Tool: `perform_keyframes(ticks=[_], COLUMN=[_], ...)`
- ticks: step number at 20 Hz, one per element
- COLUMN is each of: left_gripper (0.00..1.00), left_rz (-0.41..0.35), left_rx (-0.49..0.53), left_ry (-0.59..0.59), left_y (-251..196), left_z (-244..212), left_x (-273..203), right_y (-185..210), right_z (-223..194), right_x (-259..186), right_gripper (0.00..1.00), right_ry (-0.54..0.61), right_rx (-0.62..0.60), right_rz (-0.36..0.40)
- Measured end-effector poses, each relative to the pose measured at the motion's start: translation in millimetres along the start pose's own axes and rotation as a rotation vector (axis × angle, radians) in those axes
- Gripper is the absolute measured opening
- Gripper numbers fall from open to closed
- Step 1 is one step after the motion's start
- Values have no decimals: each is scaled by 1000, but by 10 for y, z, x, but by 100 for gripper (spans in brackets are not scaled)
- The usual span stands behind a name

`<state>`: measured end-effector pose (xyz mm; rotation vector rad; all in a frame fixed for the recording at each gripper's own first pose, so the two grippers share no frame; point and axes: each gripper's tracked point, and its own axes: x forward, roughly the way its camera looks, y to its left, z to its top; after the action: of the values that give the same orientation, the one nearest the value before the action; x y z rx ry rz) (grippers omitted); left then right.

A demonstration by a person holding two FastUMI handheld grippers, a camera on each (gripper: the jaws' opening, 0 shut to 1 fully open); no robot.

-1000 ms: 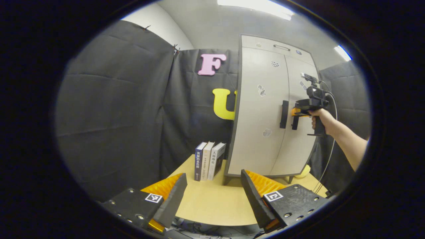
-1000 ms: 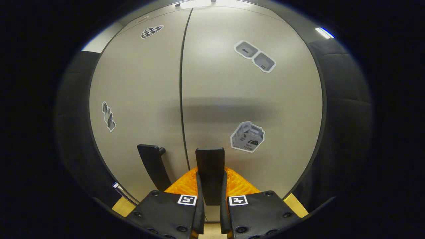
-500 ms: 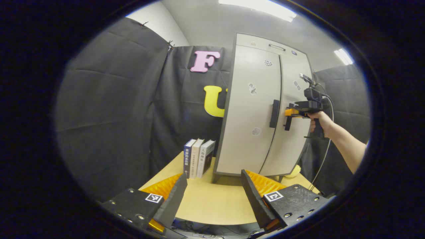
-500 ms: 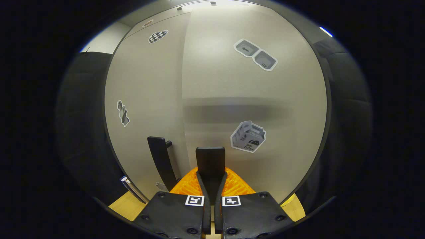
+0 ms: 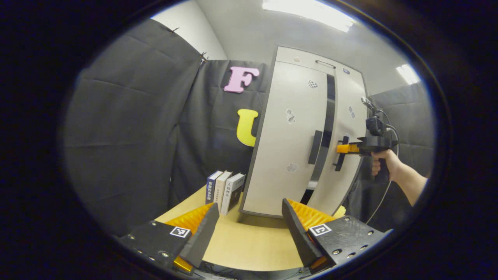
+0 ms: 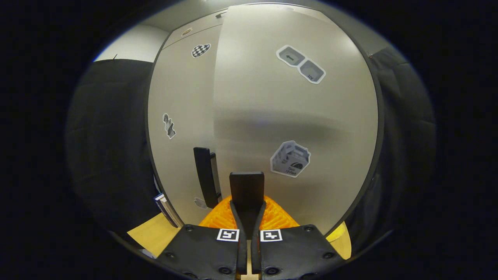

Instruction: Open the right door of the double-door shoe cabinet with the right hand, and open the left door with the left hand.

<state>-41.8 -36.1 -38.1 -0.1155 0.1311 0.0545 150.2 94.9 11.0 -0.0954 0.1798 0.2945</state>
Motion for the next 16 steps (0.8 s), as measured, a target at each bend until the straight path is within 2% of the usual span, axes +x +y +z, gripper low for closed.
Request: perform_keyframes(ticks=[7, 13, 16], left_gripper=[94, 96, 96], left_rz=[107, 147, 144], left_rx=[106, 158, 205], left_ry=[-13, 16, 22], left_y=[-362, -822, -1010], left_z=[20, -239, -326], left_x=[-419, -854, -912], right_y=[-32, -87, -185], right_z=[-73, -110, -133], right_x=[-308, -534, -666], right_gripper=[6, 5, 6], right_ry=[-19, -33, -59], right_rx=[3, 15, 34], right_rz=[132, 214, 224])
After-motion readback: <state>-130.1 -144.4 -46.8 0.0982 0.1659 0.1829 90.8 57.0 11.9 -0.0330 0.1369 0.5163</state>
